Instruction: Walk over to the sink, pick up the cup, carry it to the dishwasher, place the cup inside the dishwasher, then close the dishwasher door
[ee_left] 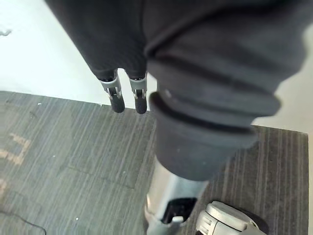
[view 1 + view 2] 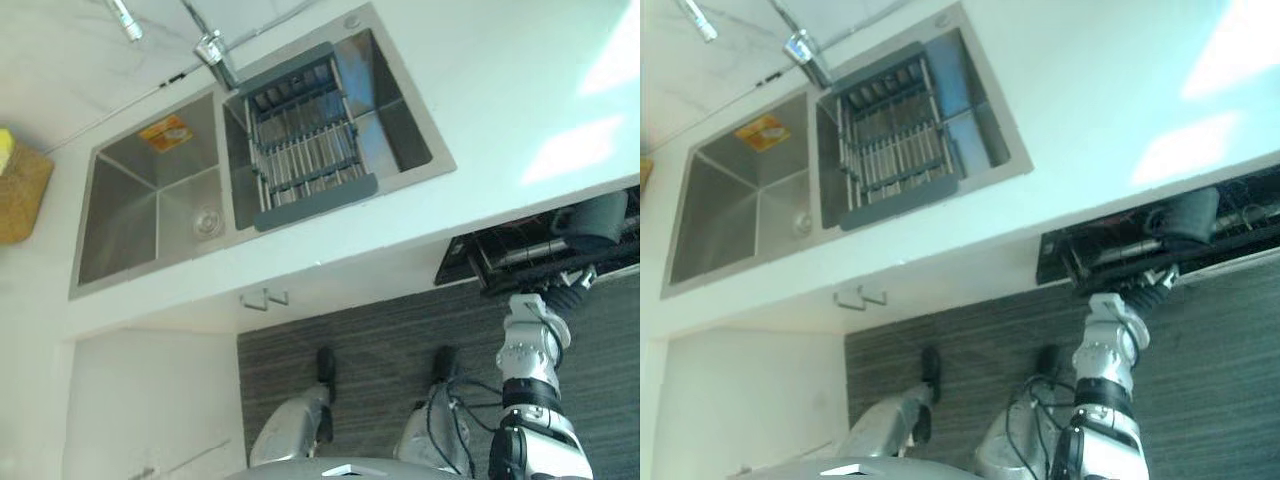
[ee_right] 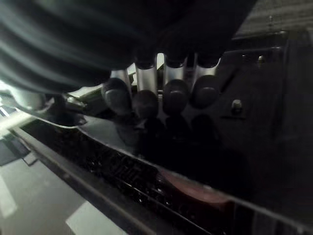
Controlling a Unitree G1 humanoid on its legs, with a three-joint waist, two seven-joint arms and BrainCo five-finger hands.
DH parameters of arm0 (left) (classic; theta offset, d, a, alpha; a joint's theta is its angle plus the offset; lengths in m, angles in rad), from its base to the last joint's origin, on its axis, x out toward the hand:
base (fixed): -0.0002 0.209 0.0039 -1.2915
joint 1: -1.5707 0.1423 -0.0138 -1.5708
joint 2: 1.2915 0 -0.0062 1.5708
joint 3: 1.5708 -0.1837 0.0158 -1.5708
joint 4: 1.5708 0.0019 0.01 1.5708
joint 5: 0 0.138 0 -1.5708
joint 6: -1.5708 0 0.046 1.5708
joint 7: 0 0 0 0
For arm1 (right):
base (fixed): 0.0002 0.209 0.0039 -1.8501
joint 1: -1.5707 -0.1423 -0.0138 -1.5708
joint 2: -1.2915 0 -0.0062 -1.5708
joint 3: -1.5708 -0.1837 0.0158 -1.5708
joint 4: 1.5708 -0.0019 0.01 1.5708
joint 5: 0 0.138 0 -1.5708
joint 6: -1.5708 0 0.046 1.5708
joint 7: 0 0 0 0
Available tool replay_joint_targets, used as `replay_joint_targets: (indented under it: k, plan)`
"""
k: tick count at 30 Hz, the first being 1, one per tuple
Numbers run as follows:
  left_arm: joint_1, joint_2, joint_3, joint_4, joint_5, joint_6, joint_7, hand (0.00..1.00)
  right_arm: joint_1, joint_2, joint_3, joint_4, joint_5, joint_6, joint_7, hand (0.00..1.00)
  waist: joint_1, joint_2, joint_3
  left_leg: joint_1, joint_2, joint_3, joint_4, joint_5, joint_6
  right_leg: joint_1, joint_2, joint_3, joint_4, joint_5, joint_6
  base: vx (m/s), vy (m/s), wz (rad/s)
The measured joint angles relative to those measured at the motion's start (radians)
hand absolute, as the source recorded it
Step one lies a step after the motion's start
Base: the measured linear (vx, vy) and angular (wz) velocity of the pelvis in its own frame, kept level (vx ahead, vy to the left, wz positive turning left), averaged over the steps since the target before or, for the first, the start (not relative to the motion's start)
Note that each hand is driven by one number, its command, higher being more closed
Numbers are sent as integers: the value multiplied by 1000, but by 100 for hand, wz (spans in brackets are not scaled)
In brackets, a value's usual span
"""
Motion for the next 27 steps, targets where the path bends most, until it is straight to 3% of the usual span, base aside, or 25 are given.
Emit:
replay_joint_targets:
  k: [1, 2, 4, 6, 10, 12, 13, 17, 20, 22, 24, 25, 27]
  plan:
    - [1, -1, -1, 1, -7, -2, -1, 0, -20, -8, 0, 0, 3, 0, -2, 100, 3, -3, 3, -11, 0, 2, 4, -15, 1, -5, -11, -11, 0, 0, -1, -23, 3, 46]
    - [3, -1, -1, 11, -9, -2, 0, 0, -55, -14, 1, 0, 4, 1, -3, 100, 9, -13, 13, -17, -6, 20, 28, 25, 12, -16, -19, -19, 13, 17, -24, -5, 23, 28]
    - [8, -1, 3, 25, -19, -4, 0, 0, -91, -24, 3, 0, 3, 18, -9, 100, 18, -8, 41, -25, 6, 20, 51, 67, 32, -13, -7, -22, 38, 29, -39, -36, 9, 5]
    - [13, 0, 8, 25, -26, -11, 0, 0, -119, -28, 28, 0, 3, 17, -20, 100, 18, -20, 53, -41, 6, 14, 49, 92, 32, -15, -9, -33, 35, 41, -50, -21, 3, 22]
    - [11, 0, 8, 20, -27, -19, 0, 0, -166, -27, 29, 1, 25, -12, -43, 100, 21, -32, 86, -61, 6, 5, 7, 188, 54, -54, -19, -44, 68, 48, -44, 25, 21, 9]
    - [5, 5, 9, 10, -30, -29, 0, 0, -179, -28, 29, 1, 40, -30, -49, 100, 23, -40, 97, -66, 2, 1, 0, 204, 50, -76, -29, -45, 90, 41, -43, 20, 4, 10]
    - [3, 5, 9, 10, -39, -30, 0, 0, -190, -29, 28, 3, 40, -39, -57, 0, 26, -43, 107, -66, 0, 1, -11, 219, 60, -94, -38, -43, 118, 33, -48, 43, -7, 11]
    - [2, 5, 9, 2, -53, -32, 3, 0, -190, -32, 28, 7, 33, -48, -64, 0, 27, -48, 110, -67, -4, -2, -18, 229, 62, -124, -61, -42, 196, -6, -48, -16, -47, 6]
    - [-5, 5, 13, -7, -96, -58, 32, 0, -159, -18, 74, 6, -89, -47, -71, 0, 27, -49, 111, -56, 15, 3, -18, 223, 60, -124, -48, -42, 212, -24, -52, -61, -96, -6]
    - [-24, 6, 18, -30, -136, -96, 56, 0, 1, 0, 163, -124, -201, -69, -71, 0, 22, -57, 114, -41, 29, 9, -23, 169, 18, -83, -17, -46, 153, -26, -56, -53, -100, 3]
    - [-39, 6, 49, -45, -161, -117, 66, 0, 111, 8, 205, -209, -284, -82, -71, 0, 16, -94, 117, -29, 29, 39, 19, 150, 26, -50, -15, -45, 101, -10, -56, 35, -70, -10]
    - [-42, 10, 51, -46, -178, -129, 71, 0, 192, 3, 251, -240, -335, -85, -54, 0, 13, -98, 107, -14, 38, 58, 72, 144, 56, -17, 13, -41, 84, -1, -58, 119, -69, -29]
    - [-42, 36, 51, -64, -195, -157, 78, 0, 345, 53, 407, -254, -425, -101, 3, 0, 9, -151, 51, 20, 52, 66, 67, 124, 52, 29, 37, -40, 37, 0, -57, 168, -85, -15]
